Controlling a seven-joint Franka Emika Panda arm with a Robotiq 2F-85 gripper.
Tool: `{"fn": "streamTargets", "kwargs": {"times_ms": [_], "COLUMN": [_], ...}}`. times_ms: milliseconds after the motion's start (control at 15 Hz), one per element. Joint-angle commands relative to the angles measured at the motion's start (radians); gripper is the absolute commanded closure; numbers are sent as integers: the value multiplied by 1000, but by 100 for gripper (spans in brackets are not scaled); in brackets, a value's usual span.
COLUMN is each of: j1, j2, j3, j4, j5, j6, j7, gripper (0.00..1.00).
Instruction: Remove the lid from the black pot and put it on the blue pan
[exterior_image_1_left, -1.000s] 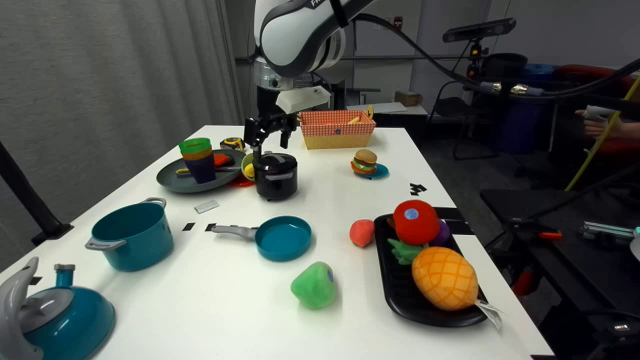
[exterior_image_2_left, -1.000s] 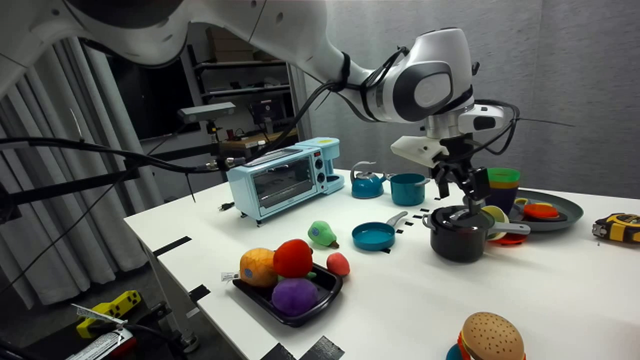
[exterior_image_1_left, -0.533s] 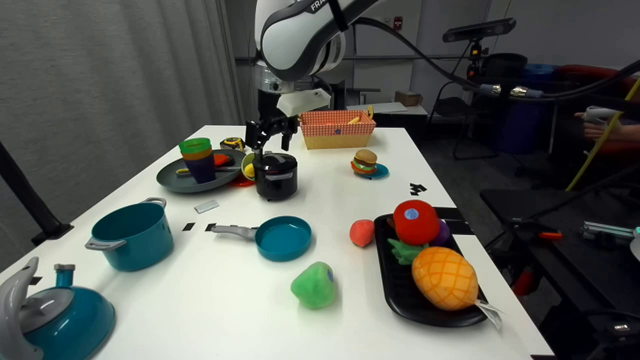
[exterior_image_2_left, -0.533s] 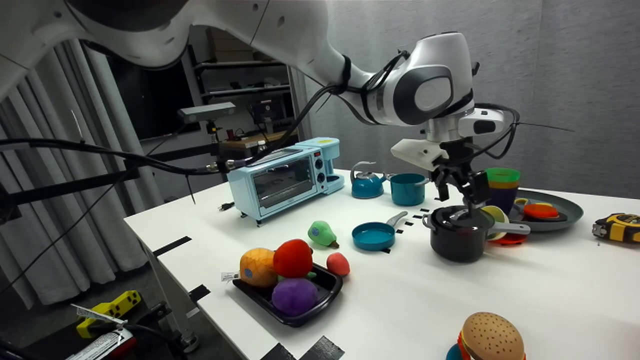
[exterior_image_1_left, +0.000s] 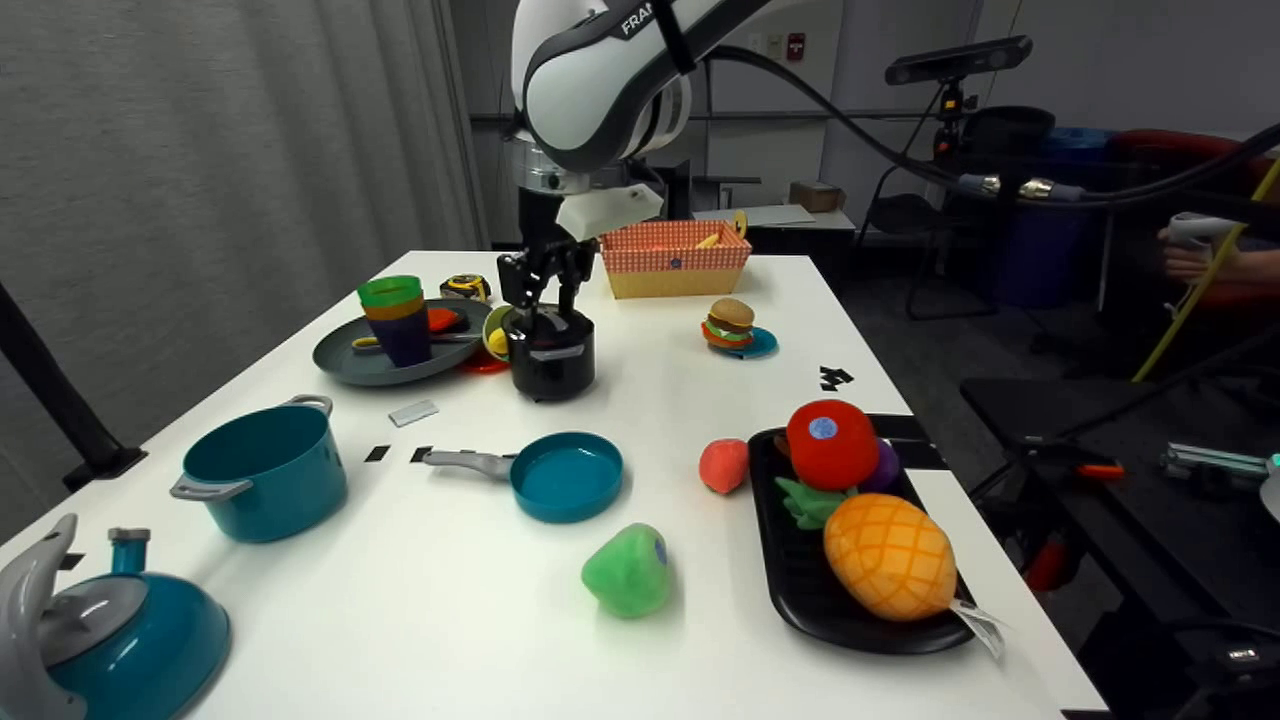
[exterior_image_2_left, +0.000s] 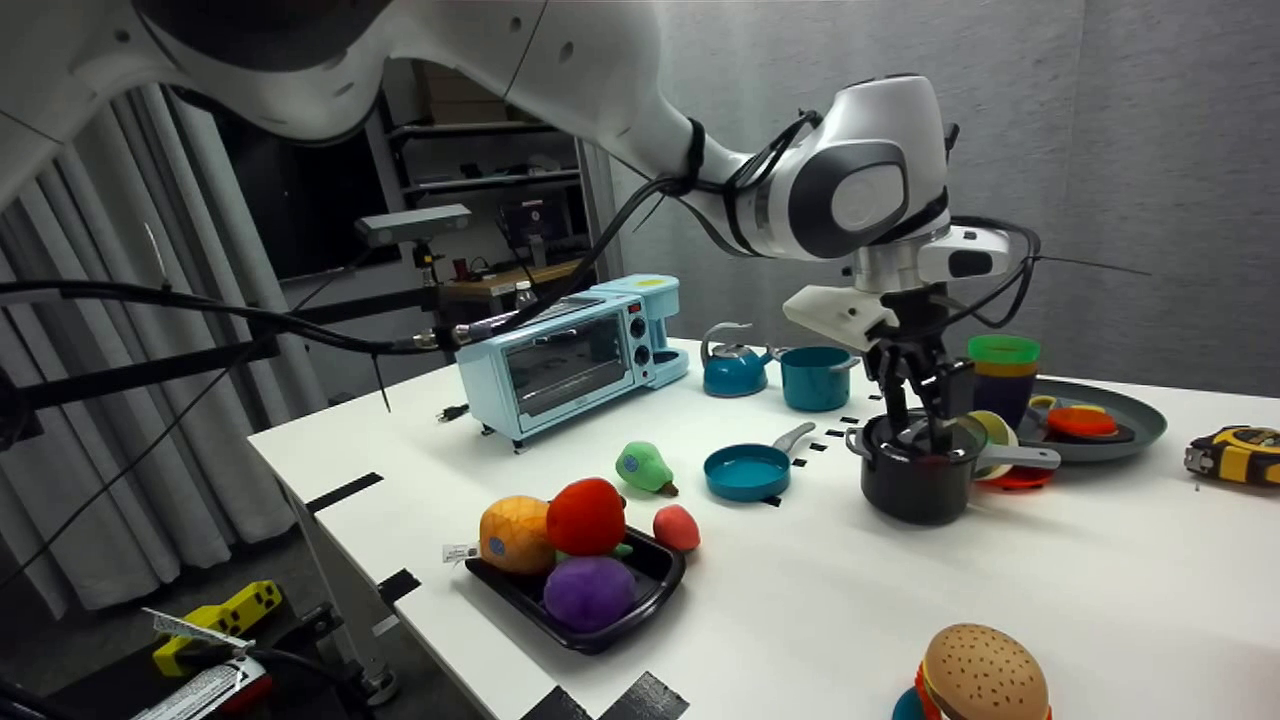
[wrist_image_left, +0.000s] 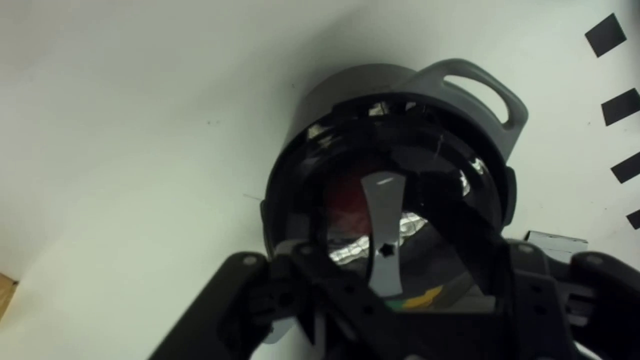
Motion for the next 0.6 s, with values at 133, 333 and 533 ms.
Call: {"fn": "streamTargets", "kwargs": {"times_ms": [133,333,533], "j1": [-10,-8,-5], "j2": [27,16,-6], "j3": [3,0,-1], "j4": [60,57,39], "j5": [5,3,2], "j6": [-15,-15,-8], "j7": [0,1,3], "gripper": [80,100,96]}}
